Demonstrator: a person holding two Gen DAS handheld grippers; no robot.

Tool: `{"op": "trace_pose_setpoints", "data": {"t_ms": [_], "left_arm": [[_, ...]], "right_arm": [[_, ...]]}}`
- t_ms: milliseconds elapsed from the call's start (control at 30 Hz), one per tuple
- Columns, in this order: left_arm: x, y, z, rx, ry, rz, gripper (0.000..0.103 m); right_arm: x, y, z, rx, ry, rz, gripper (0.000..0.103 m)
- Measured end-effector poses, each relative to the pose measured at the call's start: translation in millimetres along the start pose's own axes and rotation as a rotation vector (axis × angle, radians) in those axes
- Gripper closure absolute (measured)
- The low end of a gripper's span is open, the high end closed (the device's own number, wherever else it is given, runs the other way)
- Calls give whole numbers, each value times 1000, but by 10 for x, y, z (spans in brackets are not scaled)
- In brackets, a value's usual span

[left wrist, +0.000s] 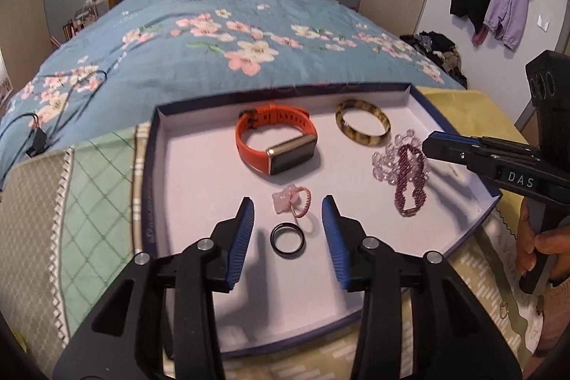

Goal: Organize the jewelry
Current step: 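Grasp the green jade pendant with the left tool while the right tool grasps the gold green-stone ring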

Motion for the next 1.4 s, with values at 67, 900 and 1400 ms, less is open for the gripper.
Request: {"op": "trace_pose_setpoints", "data": {"t_ms": [67,900,1400], "left_arm": [[13,151,5,1,-6,37,52],[-1115,1112,400,-101,-175,57,46],[-1299,838,716,-137,-230,-34,54]], "right_arm": [[1,79,-14,-15,11,17,75],[-1064,767,-866,182,184,-80,66],[-1262,726,-967,168,146,-112,79]]}}
Point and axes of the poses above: each gripper's, at about its wrist camera, not at the fingertips, and y roughly against the way its jaws point, z to its right, x to its top, the point moved 5 cm from there along -y, roughly the way its jaws point, and after that the axes turned 9 degrees about y, right-handed, at the moved point
